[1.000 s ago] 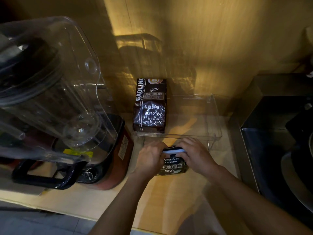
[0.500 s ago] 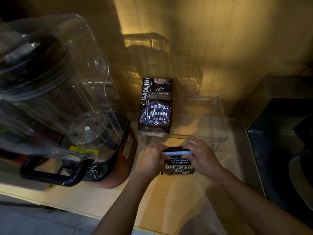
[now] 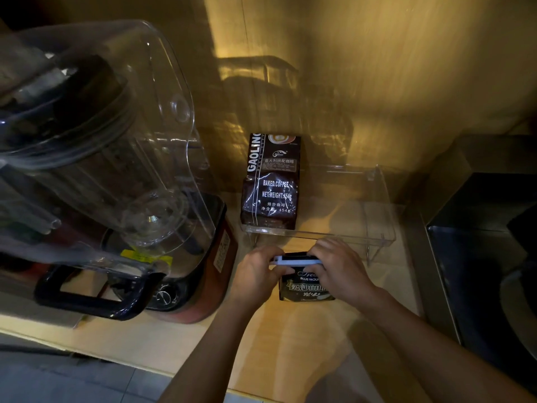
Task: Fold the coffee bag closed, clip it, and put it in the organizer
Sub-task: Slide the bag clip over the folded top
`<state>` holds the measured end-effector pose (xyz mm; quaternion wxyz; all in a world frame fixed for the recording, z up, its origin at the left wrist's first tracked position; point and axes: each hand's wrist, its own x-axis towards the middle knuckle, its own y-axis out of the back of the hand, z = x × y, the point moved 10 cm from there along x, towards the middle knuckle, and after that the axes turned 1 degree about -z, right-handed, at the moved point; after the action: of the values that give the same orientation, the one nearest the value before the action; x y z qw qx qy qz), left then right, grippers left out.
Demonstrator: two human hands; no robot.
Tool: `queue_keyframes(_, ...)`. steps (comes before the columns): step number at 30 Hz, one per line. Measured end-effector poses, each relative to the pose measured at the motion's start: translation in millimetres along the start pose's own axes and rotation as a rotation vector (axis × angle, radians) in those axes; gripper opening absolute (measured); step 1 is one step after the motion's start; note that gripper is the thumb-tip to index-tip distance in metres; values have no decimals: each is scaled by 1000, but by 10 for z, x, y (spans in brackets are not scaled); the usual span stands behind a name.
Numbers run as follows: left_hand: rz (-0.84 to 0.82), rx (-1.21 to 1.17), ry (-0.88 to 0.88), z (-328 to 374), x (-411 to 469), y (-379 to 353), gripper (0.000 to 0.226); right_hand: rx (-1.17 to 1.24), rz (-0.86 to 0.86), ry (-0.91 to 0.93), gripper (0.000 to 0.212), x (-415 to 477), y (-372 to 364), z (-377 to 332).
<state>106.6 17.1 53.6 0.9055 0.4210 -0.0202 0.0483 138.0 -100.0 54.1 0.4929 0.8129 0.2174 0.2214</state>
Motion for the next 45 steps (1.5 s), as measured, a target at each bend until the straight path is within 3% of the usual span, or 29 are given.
queue_keyframes(13, 27, 44, -20, -19, -10, 19, 18, -91, -104, 85, 21, 73, -113, -197)
queue_keyframes(38, 176, 58, -14, -61, -80, -19, 12, -60, 23, 19, 7, 73, -119, -229)
queue_keyframes(45, 31, -209, -15, -158, 3, -137, 19, -4, -223, -31, 29, 151, -132, 8)
